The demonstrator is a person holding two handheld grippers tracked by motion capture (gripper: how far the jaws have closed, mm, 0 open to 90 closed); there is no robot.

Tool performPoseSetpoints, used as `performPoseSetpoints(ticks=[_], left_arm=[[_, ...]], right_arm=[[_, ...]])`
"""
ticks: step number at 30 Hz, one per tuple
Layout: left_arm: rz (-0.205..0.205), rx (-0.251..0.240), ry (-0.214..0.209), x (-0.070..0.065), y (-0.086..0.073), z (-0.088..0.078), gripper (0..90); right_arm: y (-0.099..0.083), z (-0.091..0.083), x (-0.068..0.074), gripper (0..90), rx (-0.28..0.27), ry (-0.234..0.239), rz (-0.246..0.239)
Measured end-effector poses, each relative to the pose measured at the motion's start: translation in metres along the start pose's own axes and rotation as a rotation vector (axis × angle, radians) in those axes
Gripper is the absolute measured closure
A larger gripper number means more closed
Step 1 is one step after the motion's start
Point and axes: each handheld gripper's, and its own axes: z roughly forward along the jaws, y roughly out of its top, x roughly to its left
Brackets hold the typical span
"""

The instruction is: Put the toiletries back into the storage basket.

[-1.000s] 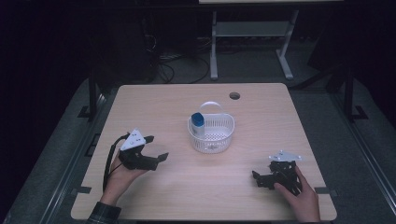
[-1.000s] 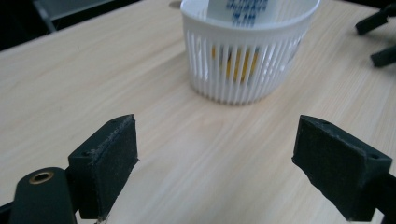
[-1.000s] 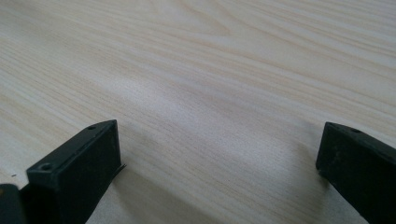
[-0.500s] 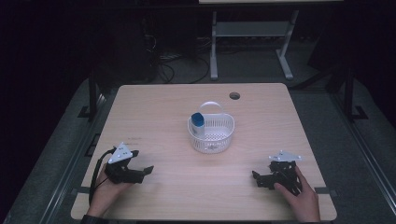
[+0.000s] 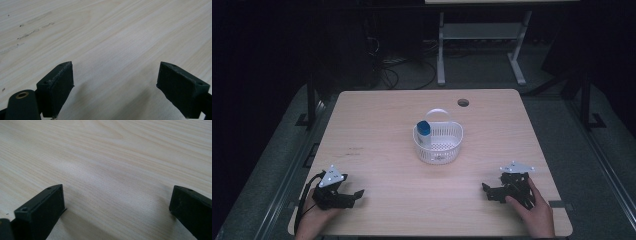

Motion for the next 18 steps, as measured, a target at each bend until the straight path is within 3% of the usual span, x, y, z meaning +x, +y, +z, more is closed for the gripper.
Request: performPoseSetpoints(ticks=[8,18], left_arm=[[0.001,0.004,-0.003,-0.001,-0.012,0.002,12.9],[-0.008,0.006,-0.014,0.0,-0.013,0.002,12.8]], right_arm=[[0.0,0.0,0.0,0.0,0.0,0.0,0.0],[0.0,0.0,0.0,0.0,0.0,0.0,0.0]])
